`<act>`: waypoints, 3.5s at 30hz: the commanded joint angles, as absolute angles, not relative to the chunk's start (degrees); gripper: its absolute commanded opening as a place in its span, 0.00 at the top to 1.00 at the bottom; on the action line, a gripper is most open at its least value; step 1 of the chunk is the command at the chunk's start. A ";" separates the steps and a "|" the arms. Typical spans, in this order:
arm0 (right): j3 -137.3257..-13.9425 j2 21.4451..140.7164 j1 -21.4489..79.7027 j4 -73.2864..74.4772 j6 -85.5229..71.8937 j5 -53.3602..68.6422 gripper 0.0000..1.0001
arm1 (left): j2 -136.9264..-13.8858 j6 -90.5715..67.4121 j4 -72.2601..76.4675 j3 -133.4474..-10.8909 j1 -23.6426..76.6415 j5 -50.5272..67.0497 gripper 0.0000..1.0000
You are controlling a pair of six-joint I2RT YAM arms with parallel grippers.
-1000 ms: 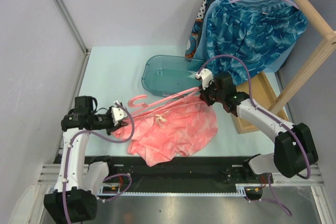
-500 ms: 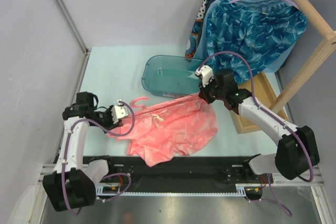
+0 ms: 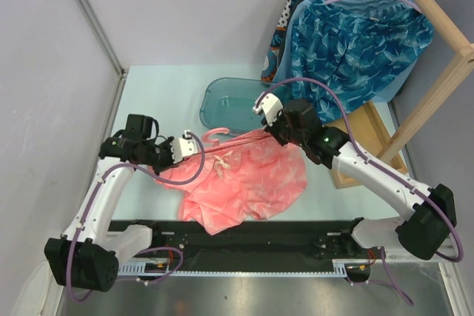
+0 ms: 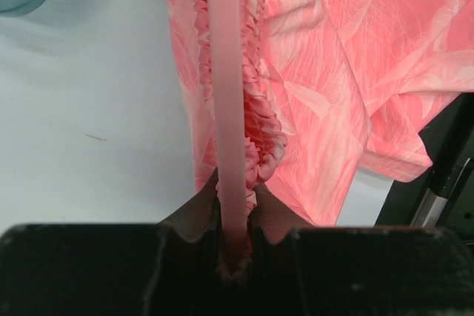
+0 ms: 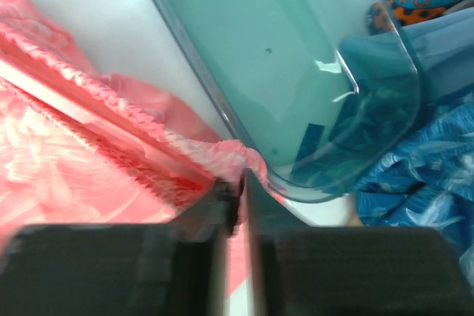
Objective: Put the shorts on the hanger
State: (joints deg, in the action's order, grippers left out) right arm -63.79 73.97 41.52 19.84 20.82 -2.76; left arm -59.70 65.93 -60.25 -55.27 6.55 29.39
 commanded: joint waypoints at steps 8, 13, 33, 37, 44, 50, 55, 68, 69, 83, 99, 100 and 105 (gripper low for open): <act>-69.70 66.72 39.98 26.80 29.26 2.27 0.25 | -58.80 57.83 -60.81 -60.19 6.68 35.41 1.00; -69.78 63.55 47.27 25.05 38.12 2.48 0.10 | -60.29 56.43 -61.26 -63.36 8.17 38.23 0.99; -73.04 65.22 63.80 15.29 53.67 -10.09 0.36 | -65.02 38.60 -62.05 -74.79 20.03 38.76 1.00; -72.25 63.73 68.71 17.84 62.37 -12.30 0.41 | -67.93 30.69 -60.74 -77.08 22.41 39.11 1.00; -67.68 64.59 77.25 11.44 77.42 -21.26 0.42 | -69.96 19.70 -58.53 -80.85 28.20 38.15 1.00; -65.13 68.55 77.96 4.67 87.26 -29.60 0.42 | -70.23 15.30 -59.59 -82.79 29.71 38.76 1.00; -63.72 70.66 78.05 -2.43 91.58 -33.39 0.42 | -68.21 15.21 -58.89 -81.22 31.19 38.33 1.00; -63.46 73.21 76.99 -3.08 93.08 -34.10 0.53 | -66.44 14.94 -58.01 -79.54 34.19 36.39 1.00; -63.46 73.30 77.08 -2.99 93.16 -34.36 0.57 | -66.45 14.42 -57.92 -79.80 34.28 36.73 1.00; -63.46 69.53 72.60 -3.78 98.70 -35.69 1.00 | -67.06 13.09 -57.31 -84.55 34.19 35.53 0.35; -69.95 61.43 47.04 -2.29 109.33 -18.65 1.00 | -71.02 10.72 -54.76 -93.96 21.53 42.80 0.00; -70.74 61.61 44.85 -2.02 109.34 -15.85 1.00 | -70.93 10.37 -54.49 -93.35 21.53 43.41 0.00; -77.25 63.36 31.57 -1.58 108.02 -7.84 1.00 | -70.14 9.93 -53.26 -91.85 21.53 43.24 0.00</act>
State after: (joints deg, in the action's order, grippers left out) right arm -70.00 63.29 38.85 1.32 106.37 -16.45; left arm -70.87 11.42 -55.33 -91.72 21.78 40.99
